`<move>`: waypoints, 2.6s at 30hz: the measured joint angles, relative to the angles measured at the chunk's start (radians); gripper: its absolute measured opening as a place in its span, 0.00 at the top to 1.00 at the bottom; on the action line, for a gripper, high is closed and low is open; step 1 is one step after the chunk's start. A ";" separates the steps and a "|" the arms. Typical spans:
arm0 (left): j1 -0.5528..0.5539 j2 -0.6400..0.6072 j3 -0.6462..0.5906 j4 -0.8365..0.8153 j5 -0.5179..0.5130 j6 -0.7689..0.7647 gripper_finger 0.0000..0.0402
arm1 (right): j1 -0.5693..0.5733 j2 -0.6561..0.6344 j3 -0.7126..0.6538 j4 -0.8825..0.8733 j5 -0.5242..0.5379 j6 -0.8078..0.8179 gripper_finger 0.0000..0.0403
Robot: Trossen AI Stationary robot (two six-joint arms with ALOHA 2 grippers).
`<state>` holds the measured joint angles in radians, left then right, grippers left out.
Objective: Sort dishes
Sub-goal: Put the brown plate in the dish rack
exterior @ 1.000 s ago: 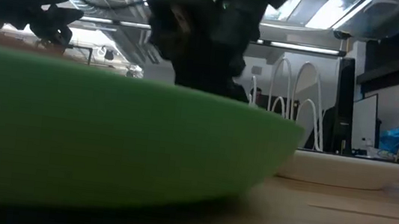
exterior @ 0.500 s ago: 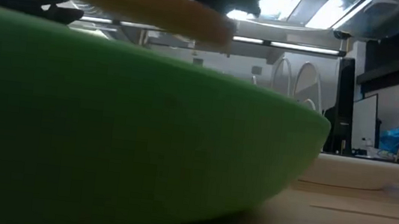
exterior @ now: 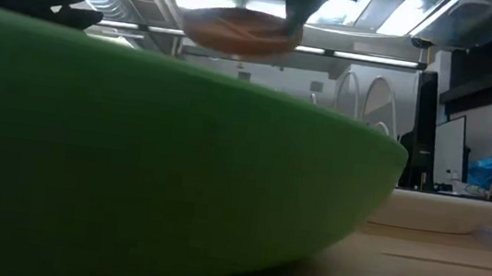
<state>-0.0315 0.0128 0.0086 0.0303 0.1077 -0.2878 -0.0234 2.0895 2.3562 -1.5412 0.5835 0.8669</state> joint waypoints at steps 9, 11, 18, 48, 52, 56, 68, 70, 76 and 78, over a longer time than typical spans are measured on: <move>0.000 0.000 0.000 0.000 -0.014 0.000 0.68 | -0.175 0.000 0.000 -0.031 -0.045 -0.015 0.96; 0.000 0.000 0.000 0.008 -0.070 0.004 0.68 | -0.187 0.000 0.000 -0.031 -0.063 -0.039 0.96; 0.000 0.047 0.000 0.166 -0.228 0.290 0.68 | -0.201 0.000 0.000 -0.030 -0.112 -0.061 0.96; -0.076 1.307 0.713 0.119 -0.461 1.039 0.68 | -0.201 0.000 0.000 -0.030 -0.316 -0.053 0.96; -0.124 1.335 0.746 0.120 -0.471 1.088 0.68 | -0.201 0.000 0.000 -0.030 -0.316 -0.053 0.96; -0.183 1.336 0.759 0.139 -0.552 1.139 0.68 | -0.201 0.000 0.000 -0.030 -0.316 -0.053 0.96; -0.122 1.336 0.763 0.131 -0.714 1.137 0.68 | -0.201 0.000 0.000 -0.030 -0.360 -0.053 0.96; -0.109 1.336 0.763 0.103 -0.715 1.128 0.68 | -0.201 0.000 0.000 -0.030 -0.364 -0.053 0.96; -0.082 1.336 0.763 0.066 -0.714 1.143 0.68 | -0.202 0.000 0.000 -0.030 -0.409 -0.052 0.96; -0.077 1.336 0.763 0.068 -0.714 1.160 0.69 | -0.202 0.000 0.000 -0.031 -0.418 -0.052 0.96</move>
<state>-0.1081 1.3491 0.7715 0.0978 -0.6064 0.8717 -0.2256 2.0895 2.3562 -1.5719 0.1652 0.8150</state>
